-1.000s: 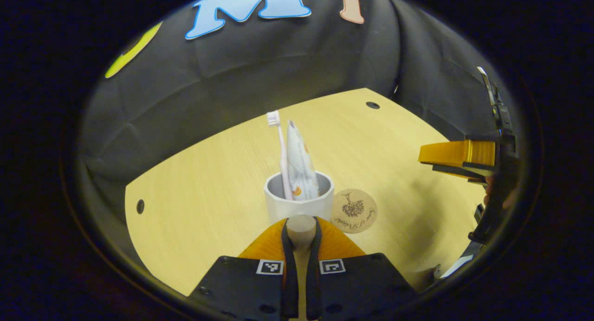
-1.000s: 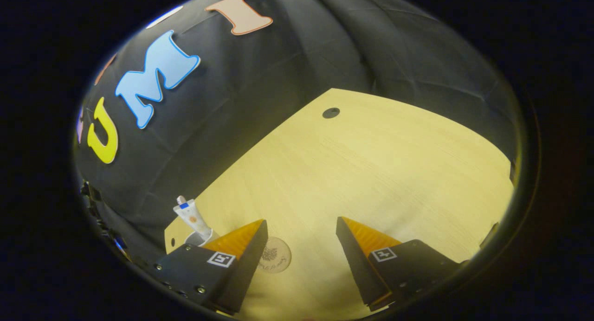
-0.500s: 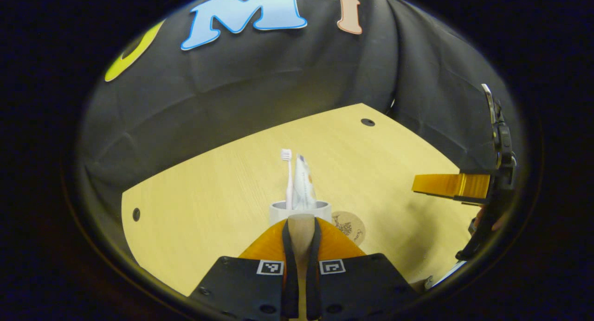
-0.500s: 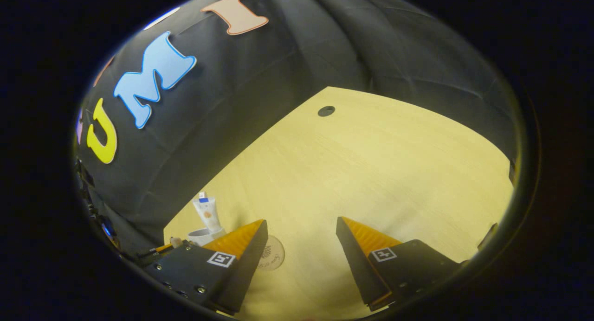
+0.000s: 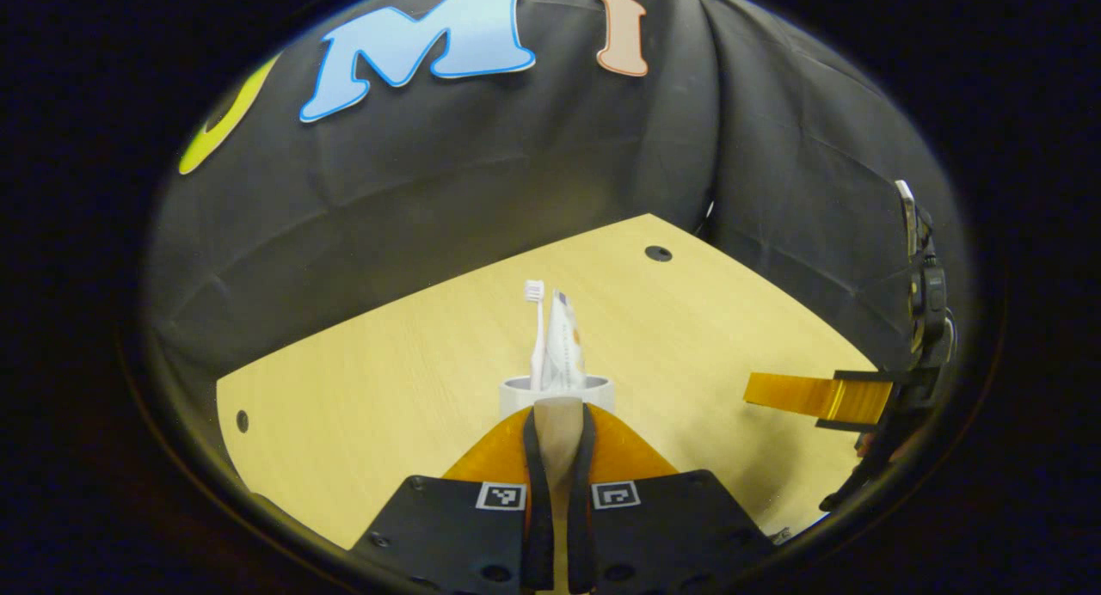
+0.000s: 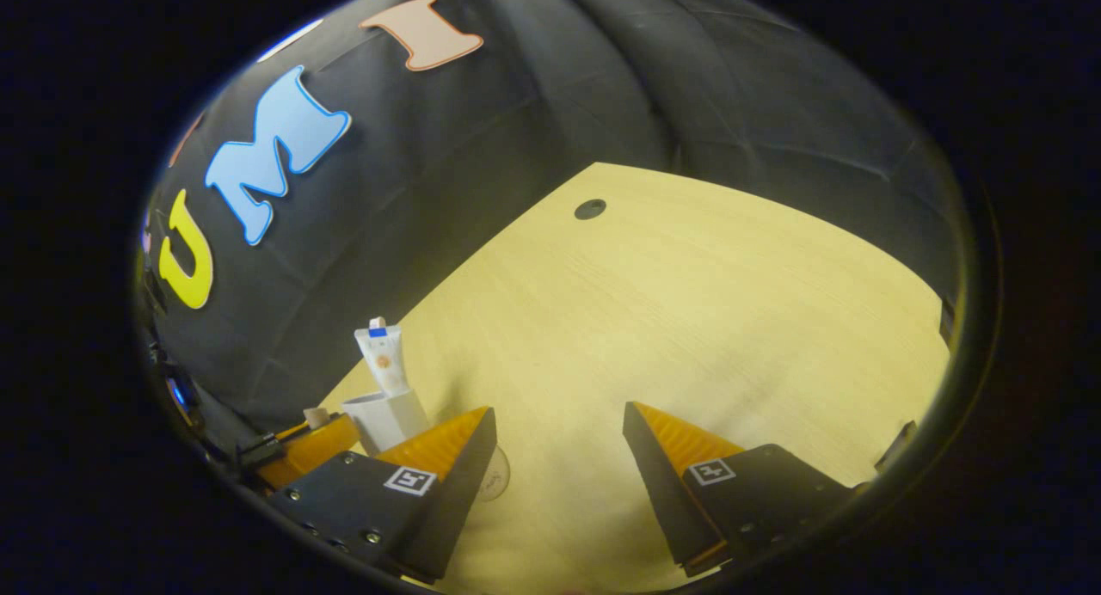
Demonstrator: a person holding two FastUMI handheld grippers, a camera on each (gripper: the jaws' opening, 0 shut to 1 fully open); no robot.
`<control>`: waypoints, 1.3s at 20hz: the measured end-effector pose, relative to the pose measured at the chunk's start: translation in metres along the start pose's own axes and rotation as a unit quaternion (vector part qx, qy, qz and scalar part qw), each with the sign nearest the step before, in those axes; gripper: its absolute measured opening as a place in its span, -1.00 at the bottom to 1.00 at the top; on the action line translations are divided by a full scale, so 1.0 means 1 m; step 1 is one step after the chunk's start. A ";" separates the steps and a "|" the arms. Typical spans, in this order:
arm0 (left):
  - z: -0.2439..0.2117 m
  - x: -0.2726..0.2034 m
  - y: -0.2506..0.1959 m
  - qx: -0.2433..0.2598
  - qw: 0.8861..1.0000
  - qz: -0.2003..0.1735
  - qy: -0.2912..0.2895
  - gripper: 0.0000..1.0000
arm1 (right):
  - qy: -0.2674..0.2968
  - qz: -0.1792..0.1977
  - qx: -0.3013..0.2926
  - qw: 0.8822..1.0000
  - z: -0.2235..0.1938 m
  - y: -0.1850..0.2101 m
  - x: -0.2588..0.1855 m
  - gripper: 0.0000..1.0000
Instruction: Put the toothbrush and toothpaste on the desktop into the cup, then pick up the cup and place it on the coaster on the desktop.
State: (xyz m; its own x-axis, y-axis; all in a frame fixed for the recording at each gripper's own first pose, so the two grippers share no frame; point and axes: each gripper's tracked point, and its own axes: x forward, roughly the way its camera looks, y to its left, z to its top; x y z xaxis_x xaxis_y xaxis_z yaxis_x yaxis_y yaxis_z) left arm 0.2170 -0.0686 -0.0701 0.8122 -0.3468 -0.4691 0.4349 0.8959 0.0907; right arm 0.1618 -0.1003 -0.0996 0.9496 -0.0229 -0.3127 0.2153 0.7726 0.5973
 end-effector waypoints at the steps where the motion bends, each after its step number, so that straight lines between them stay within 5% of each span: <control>1: 0.002 0.003 -0.004 0.001 1.000 -0.002 -0.001 -0.60 | 0.000 -0.002 0.004 1.000 0.001 -0.002 -0.001 0.80; 11: 0.007 0.029 -0.023 -0.012 1.000 -0.001 -0.019 -0.74 | 0.000 -0.023 0.018 1.000 0.004 -0.045 -0.017 0.80; 18: -0.007 0.018 -0.035 0.003 0.999 0.022 -0.028 -0.73 | 0.007 -0.015 0.021 1.000 0.001 -0.053 -0.018 0.80; 19: -0.009 0.016 -0.037 0.005 0.999 0.025 -0.030 -0.61 | 0.007 -0.013 0.020 1.000 0.001 -0.053 -0.019 0.80; 21: -0.016 0.012 -0.039 0.004 0.999 0.031 -0.031 -0.74 | 0.009 -0.010 0.021 1.000 -0.002 -0.056 -0.024 0.80; 22: -0.020 0.008 -0.039 0.000 0.999 0.035 -0.032 -0.61 | 0.010 -0.008 0.022 1.000 -0.004 -0.057 -0.026 0.80; 23: -0.025 0.004 -0.039 -0.004 0.999 0.036 -0.031 -0.74 | 0.011 -0.006 0.023 1.000 -0.006 -0.058 -0.028 0.81; 26: -0.040 0.000 -0.042 -0.012 0.999 0.043 -0.026 -0.54 | 0.016 0.000 0.025 1.000 -0.011 -0.061 -0.032 0.81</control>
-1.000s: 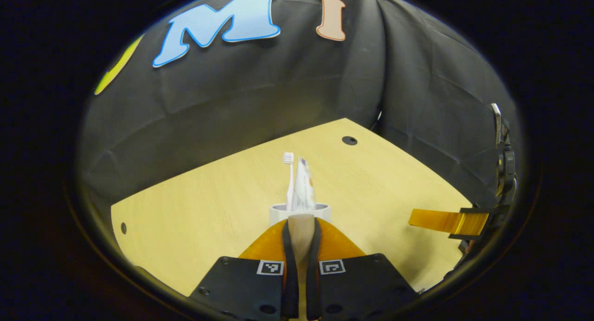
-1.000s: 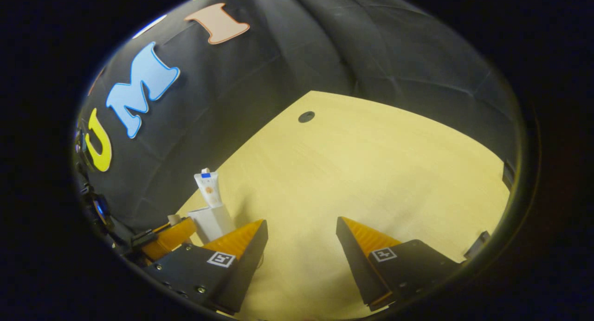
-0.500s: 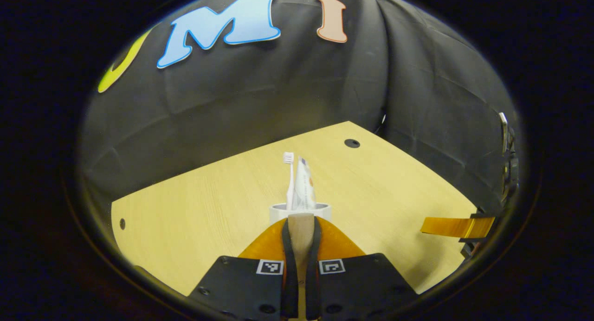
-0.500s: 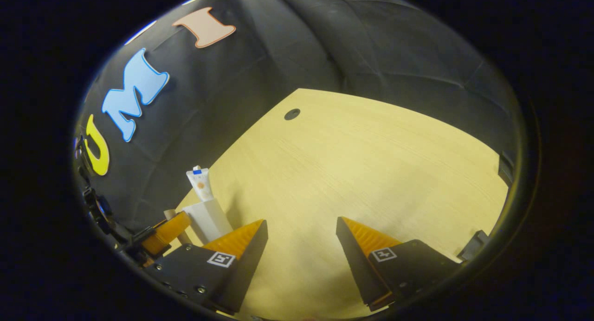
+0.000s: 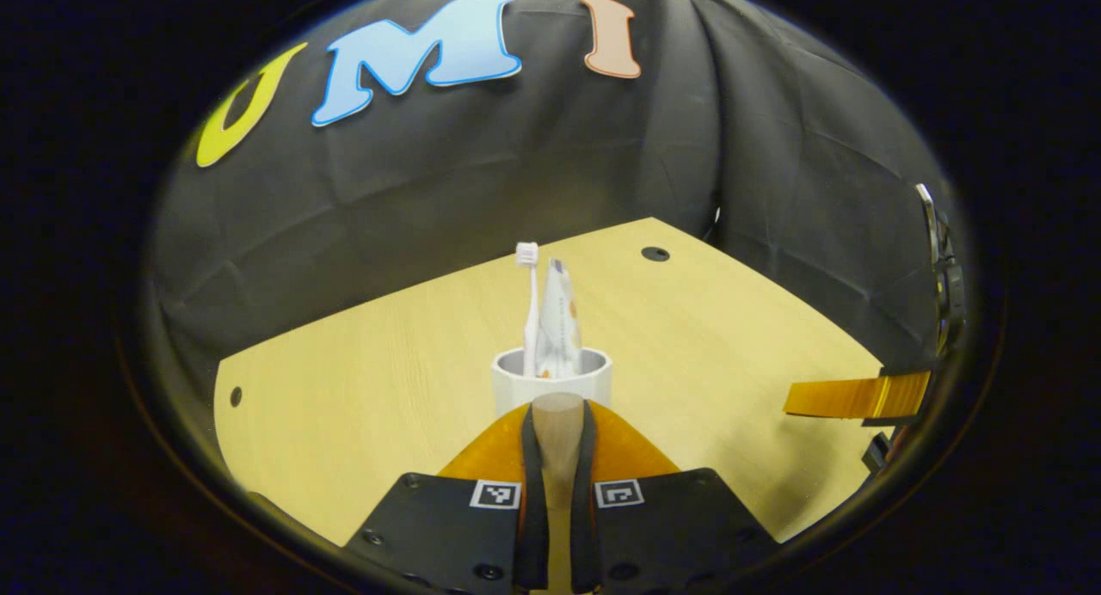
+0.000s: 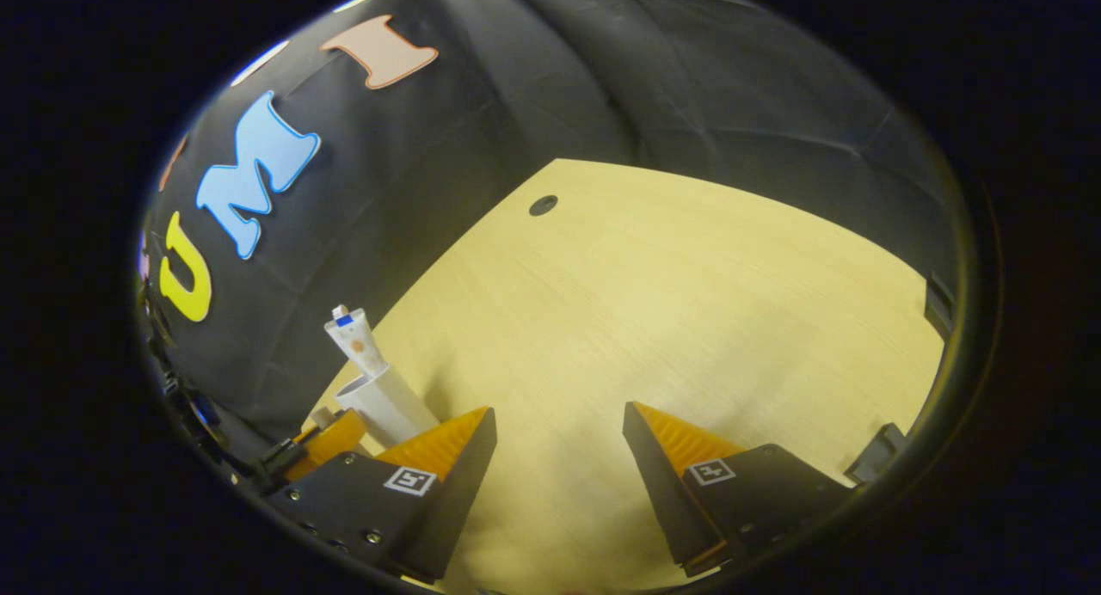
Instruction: Put the toothbrush and toothpaste on the desktop into the cup, then pick up the cup and place it on the coaster on the desktop.
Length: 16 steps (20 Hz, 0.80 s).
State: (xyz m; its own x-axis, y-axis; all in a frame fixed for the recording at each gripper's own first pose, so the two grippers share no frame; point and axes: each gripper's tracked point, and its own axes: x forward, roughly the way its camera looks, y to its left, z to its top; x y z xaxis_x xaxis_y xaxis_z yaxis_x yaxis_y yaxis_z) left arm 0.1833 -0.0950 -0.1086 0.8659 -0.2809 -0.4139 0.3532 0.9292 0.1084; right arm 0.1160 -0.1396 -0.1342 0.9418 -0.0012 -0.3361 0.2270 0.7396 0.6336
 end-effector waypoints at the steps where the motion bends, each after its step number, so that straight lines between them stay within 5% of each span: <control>1: -0.005 -0.001 -0.001 0.001 1.000 0.001 0.001 -0.57 | 0.001 0.002 -0.001 1.000 -0.001 -0.002 -0.002 0.80; 8: -0.058 -0.013 -0.005 -0.011 0.999 0.024 0.044 -0.45 | 0.017 0.013 -0.008 1.000 -0.010 -0.013 -0.009 0.81; 9: -0.068 -0.016 -0.004 -0.019 0.998 0.025 0.054 -0.31 | 0.019 0.015 -0.010 1.000 -0.010 -0.015 -0.010 0.81; 13: -0.086 -0.018 0.001 -0.050 0.996 0.034 0.062 -0.43 | 0.030 0.024 -0.026 0.999 -0.011 -0.017 -0.016 0.80; 15: -0.093 -0.014 0.002 -0.064 0.995 0.041 0.063 -0.27 | 0.037 0.028 -0.042 0.998 -0.011 -0.017 -0.022 0.80; 16: -0.094 -0.015 0.000 -0.071 0.995 0.042 0.059 0.07 | 0.039 0.030 -0.050 0.998 -0.009 -0.015 -0.024 0.80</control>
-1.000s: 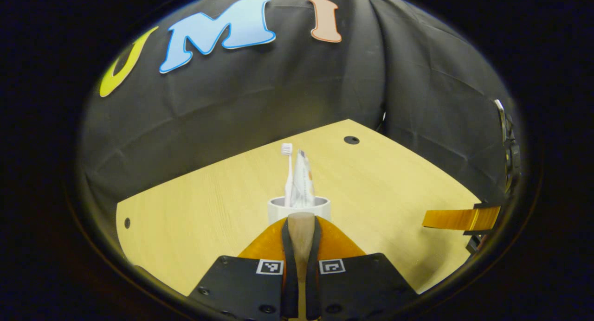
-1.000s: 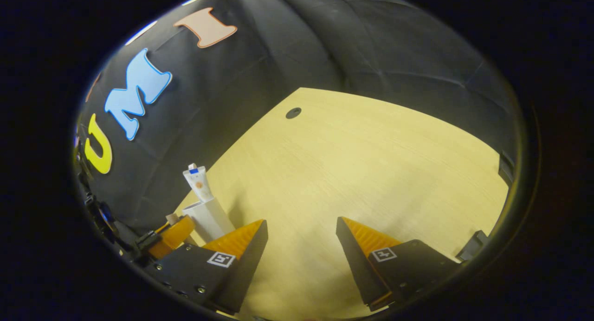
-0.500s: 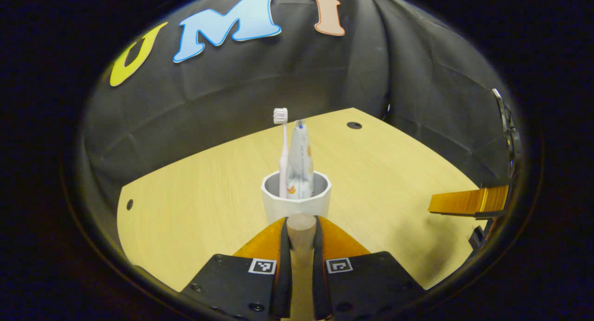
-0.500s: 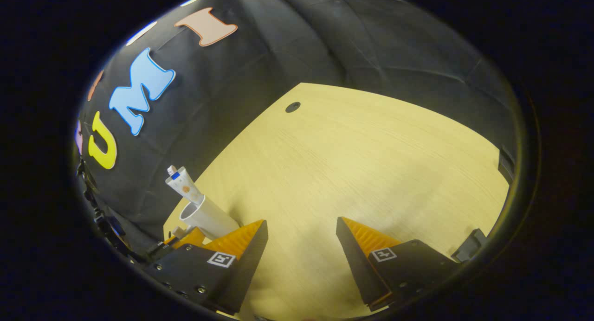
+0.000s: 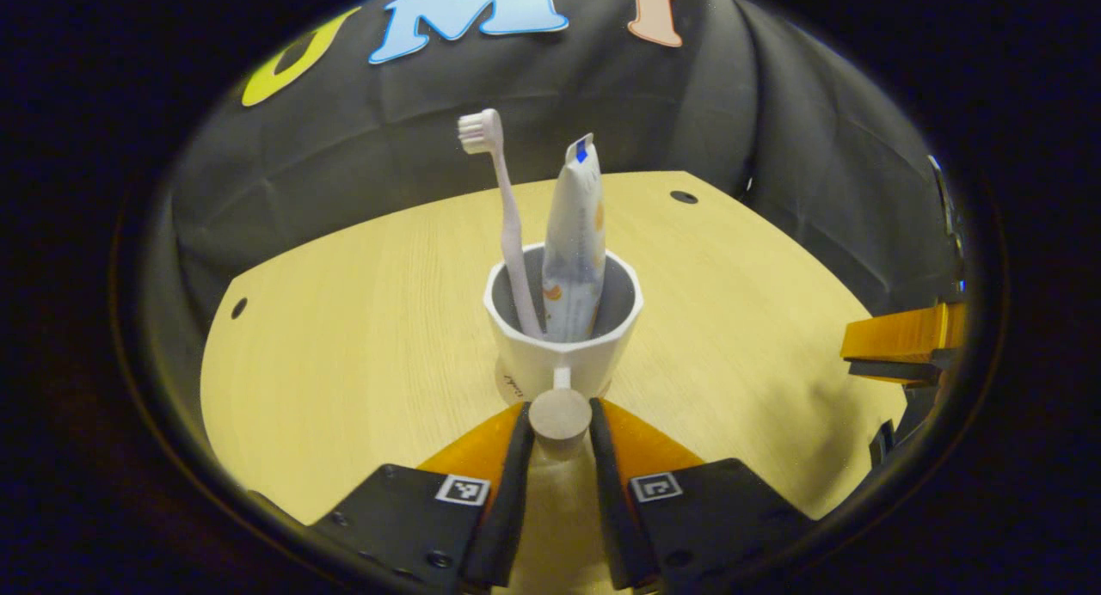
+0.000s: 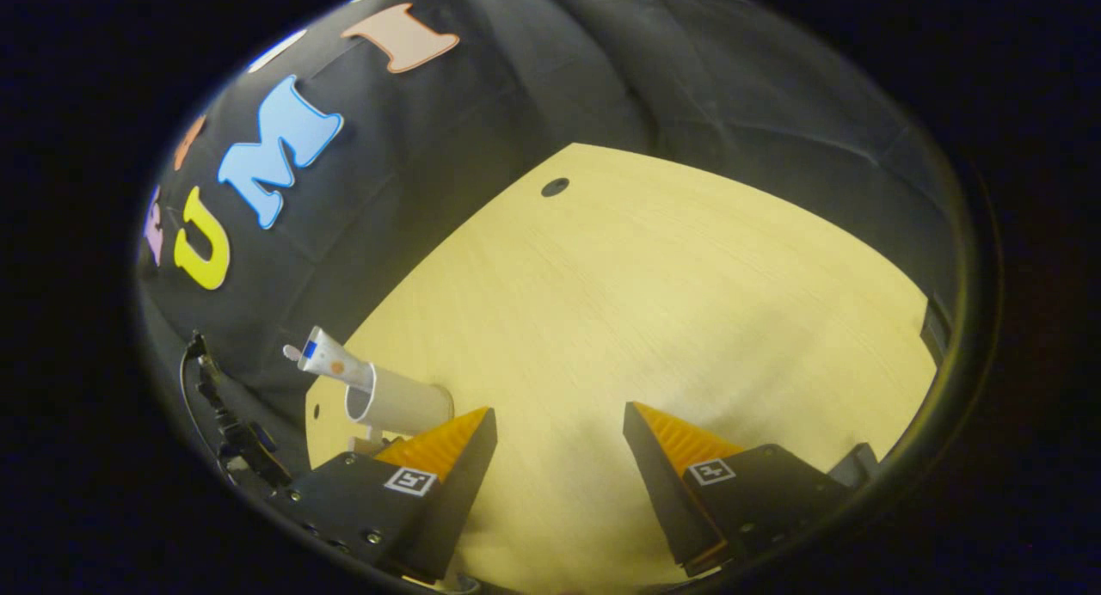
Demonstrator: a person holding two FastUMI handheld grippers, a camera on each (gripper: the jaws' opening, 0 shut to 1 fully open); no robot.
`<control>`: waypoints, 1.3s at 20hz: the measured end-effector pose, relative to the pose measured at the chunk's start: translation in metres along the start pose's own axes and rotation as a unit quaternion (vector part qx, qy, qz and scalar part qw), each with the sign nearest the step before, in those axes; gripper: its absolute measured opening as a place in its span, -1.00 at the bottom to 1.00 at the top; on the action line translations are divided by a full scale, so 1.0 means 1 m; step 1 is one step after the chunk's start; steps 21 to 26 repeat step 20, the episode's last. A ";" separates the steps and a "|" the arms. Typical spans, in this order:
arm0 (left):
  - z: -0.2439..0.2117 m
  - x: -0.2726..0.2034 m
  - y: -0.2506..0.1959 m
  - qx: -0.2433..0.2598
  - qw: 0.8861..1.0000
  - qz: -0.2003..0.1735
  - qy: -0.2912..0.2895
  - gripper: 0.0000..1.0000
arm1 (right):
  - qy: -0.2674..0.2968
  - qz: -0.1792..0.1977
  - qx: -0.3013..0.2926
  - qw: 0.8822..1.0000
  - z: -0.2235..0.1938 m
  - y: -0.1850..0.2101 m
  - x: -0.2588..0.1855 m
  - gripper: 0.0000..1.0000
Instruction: Put the toothbrush and toothpaste on the desktop into the cup, then pick up the cup and place it on the coaster on the desktop.
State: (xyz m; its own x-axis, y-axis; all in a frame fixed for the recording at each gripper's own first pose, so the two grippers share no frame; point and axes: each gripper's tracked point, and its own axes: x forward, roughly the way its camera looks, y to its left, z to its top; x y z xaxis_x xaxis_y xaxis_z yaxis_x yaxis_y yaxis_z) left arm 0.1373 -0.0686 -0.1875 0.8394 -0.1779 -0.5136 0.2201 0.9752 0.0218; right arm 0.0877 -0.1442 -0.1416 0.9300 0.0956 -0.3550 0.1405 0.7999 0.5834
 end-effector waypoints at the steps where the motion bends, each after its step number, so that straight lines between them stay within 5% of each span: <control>1: 0.000 -0.001 0.000 -0.006 1.000 0.002 -0.006 0.21 | 0.002 0.004 -0.008 1.000 0.004 0.003 -0.003 0.80; 2: 0.000 -0.005 -0.002 -0.012 1.000 0.002 -0.012 0.10 | 0.002 0.009 -0.018 1.000 0.008 0.008 -0.008 0.80; 3: 0.001 -0.010 -0.002 -0.015 1.000 0.006 -0.017 0.41 | 0.001 0.015 -0.029 0.999 0.014 0.013 -0.012 0.80; 11: 0.044 -0.096 -0.002 -0.040 0.992 0.073 -0.094 0.22 | -0.017 0.093 -0.136 0.986 0.036 0.084 -0.034 0.80; 12: 0.053 -0.109 -0.002 -0.043 0.990 0.082 -0.109 0.49 | -0.025 0.101 -0.149 0.983 0.040 0.090 -0.037 0.80; 13: 0.065 -0.122 0.000 -0.046 0.987 0.090 -0.126 0.49 | -0.033 0.106 -0.160 0.981 0.044 0.096 -0.042 0.80; 18: 0.139 -0.207 0.014 -0.036 0.965 0.134 -0.221 0.49 | -0.110 0.108 -0.232 0.960 0.066 0.114 -0.074 0.80; 20: 0.163 -0.250 0.023 -0.038 0.950 0.160 -0.266 0.34 | -0.141 0.108 -0.261 0.949 0.071 0.123 -0.090 0.80; 26: 0.163 -0.250 0.023 -0.038 0.950 0.160 -0.266 0.34 | -0.141 0.108 -0.261 0.949 0.071 0.123 -0.090 0.80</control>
